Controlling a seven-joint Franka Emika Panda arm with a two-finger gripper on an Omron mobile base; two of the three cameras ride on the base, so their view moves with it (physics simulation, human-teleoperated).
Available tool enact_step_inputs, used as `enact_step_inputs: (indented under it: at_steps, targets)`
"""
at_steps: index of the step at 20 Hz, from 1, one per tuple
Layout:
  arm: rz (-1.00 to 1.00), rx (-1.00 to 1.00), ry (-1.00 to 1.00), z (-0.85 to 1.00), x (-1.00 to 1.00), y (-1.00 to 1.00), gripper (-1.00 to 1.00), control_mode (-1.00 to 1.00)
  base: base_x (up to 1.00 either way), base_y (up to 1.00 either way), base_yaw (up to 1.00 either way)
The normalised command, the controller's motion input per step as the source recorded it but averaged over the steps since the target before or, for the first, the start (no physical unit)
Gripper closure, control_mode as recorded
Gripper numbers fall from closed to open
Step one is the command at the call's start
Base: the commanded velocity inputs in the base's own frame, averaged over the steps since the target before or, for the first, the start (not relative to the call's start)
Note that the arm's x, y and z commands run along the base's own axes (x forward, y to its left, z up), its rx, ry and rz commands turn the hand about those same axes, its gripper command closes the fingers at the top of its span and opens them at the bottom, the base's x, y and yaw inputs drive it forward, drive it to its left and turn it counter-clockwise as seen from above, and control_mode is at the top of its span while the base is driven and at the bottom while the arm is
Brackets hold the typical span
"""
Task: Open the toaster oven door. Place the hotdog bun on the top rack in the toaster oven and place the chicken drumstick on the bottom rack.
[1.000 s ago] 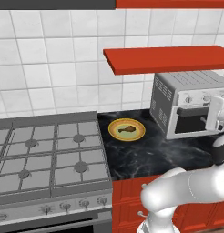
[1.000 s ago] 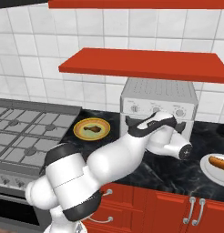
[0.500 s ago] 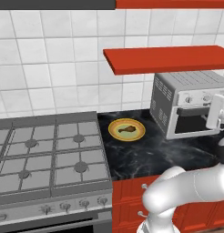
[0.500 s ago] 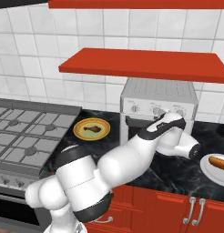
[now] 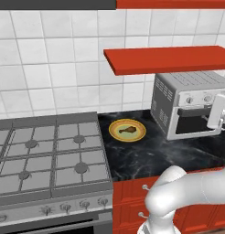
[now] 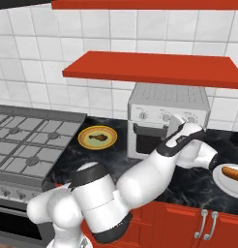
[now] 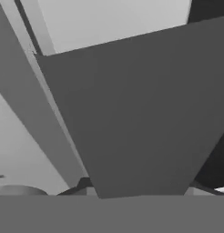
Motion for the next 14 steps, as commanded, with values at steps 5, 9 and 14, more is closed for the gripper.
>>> enact_step_inputs:
  at_steps: [5, 9, 14]
  targets:
    - [-0.41, -0.08, 0.0, -0.45, 0.54, 0.72, 1.0, -1.0, 0.0, 0.0, 0.0]
    - [-0.45, -0.15, 0.01, -0.66, 0.46, 0.71, 1.0, -1.0, 0.0, 0.0, 0.0]
    - [-0.37, -0.06, 0.22, -0.67, 0.42, 0.4, 1.0, -1.0, 0.0, 0.0, 0.0]
